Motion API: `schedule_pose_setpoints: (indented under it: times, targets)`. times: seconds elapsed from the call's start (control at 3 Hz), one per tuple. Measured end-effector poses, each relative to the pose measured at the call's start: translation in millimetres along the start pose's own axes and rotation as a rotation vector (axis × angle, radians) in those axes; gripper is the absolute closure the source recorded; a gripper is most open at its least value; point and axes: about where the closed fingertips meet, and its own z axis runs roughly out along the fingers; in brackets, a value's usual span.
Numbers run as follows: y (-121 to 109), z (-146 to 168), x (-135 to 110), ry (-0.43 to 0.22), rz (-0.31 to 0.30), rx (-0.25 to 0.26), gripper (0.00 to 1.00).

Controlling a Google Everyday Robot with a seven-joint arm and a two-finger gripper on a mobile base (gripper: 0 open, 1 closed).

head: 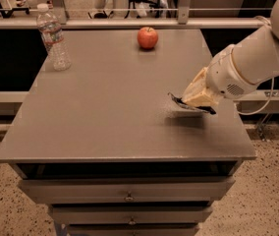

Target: Move rxbar blueberry near apple

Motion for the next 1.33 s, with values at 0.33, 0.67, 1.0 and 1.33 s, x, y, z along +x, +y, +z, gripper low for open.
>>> schedule_pose_setpoints:
  times: [0.33, 0.67, 1.0, 1.33]
  targets:
    - [-1.0, -0.9, 0.1, -0.001, -0.005, 0.031, 1.0]
    - [-52.2, 3.8, -0.9, 0.01, -0.081, 0.159, 1.0]
    - [-103.6, 7.3, -8.6, 0.026, -0.161, 0.264, 1.0]
    - [-154.7, 21.3, -13.3, 0.051, -0.237, 0.346, 1.0]
